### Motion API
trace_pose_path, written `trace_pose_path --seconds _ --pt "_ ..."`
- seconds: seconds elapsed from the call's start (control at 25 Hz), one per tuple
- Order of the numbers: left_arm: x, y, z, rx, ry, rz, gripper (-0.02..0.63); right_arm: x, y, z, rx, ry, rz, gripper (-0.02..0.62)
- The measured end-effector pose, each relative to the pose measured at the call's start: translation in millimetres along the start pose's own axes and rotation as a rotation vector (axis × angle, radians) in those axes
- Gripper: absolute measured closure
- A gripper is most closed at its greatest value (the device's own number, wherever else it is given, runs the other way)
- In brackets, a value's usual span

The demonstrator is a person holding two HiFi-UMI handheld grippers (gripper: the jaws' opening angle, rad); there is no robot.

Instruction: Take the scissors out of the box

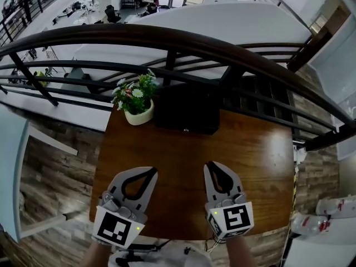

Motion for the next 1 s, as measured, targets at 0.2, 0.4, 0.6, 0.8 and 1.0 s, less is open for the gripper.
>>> trace_pose_path --seconds 0.2,0.4,0.6,0.8,1.0 --pt "15.4 16.4 8.7 -0.023 -0.011 0.039 0.589 35.5 17.5 -7.6 0.038 0.004 0.031 0.538" --pt "28.9 22.4 13.4 -0.017 -0.022 0.048 0.589 67.6 33.8 -12.8 0.038 0.001 0.066 0.538" --pt "43.2 34.4 21.0 -0.046 -0.038 0.064 0.589 100.4 48.4 -12.4 0.059 -0.012 0.088 0.538" --pt "56.3 41.3 24.5 -0.058 -0.039 0.069 0.588 124.7 59.9 -15.3 0.067 -0.017 0.108 0.538" --pt "65.3 48.5 26.4 -0.060 -0.039 0.072 0.589 145.0 75.6 -16.8 0.077 -0.005 0.142 0.538"
Point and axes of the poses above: the fingertips, and each gripper's own axes: x forward along the fingers, z to its left, y out of its underside, the point moved 4 cm from there along -x, backward along the fingers, and after that the axes turned 11 degrees about y, right-handed, at the moved point
